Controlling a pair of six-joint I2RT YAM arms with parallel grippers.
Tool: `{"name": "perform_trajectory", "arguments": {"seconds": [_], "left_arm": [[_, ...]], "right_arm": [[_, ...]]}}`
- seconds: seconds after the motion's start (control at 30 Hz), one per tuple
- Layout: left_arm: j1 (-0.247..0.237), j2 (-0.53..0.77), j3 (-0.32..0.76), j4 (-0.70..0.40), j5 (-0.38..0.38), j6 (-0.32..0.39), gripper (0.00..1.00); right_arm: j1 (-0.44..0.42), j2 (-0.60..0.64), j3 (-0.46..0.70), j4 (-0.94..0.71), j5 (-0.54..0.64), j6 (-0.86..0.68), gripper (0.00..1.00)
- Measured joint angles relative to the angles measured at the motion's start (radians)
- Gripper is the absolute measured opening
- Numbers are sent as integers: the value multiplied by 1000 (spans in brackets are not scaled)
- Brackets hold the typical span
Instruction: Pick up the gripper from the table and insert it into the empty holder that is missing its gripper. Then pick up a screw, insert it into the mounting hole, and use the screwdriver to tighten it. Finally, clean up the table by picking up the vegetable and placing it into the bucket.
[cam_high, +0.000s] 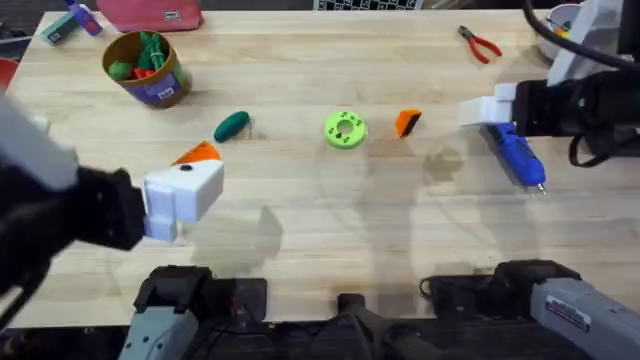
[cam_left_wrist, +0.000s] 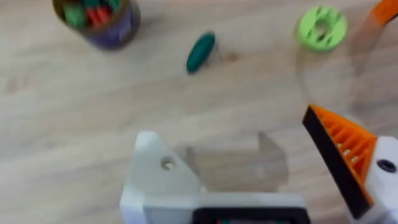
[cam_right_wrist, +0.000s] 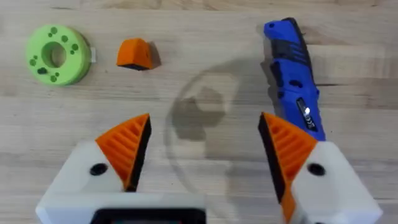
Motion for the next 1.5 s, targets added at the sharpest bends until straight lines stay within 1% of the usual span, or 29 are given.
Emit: {"name": "perform_trajectory", "arguments": {"seconds": [0.1,0.2,0.47,0.63,0.77,0.8,0.83,0.93,1.03,1.13,1.3,1.37,1.43,1.5], "left_arm": [[0,-107,-93,120,31,0,988],[0,-198,-215,237,47,0,987],[14,-383,-574,636,58,-1,988],[14,-472,-750,884,61,-3,988],[14,-526,-868,1079,68,-4,988],[14,-533,-897,1138,71,-3,987],[14,-535,-966,1282,79,-4,988],[23,-535,-1025,1392,90,-4,988],[41,-535,-1071,1463,111,-4,988],[55,-535,-1104,1482,134,-21,988],[56,-535,-1113,1430,155,-67,988],[56,-535,-1113,1391,172,-89,988],[56,-535,-1113,1342,209,-108,988],[56,-535,-1114,1297,268,-120,988]], "right_arm": [[0,0,0,0,0,0,994],[0,0,0,0,0,0,994],[0,0,0,0,0,0,994],[0,0,0,-1,0,0,994],[0,0,0,-1,0,0,994],[0,0,0,-1,0,0,994],[0,0,0,-1,0,0,994],[0,0,0,-1,0,0,994],[0,0,0,-1,0,0,994],[0,0,0,-1,0,0,994],[0,0,0,-1,0,0,994],[0,0,0,-1,0,0,994],[0,0,0,-1,0,0,994],[0,0,0,-1,0,0,993]]}}
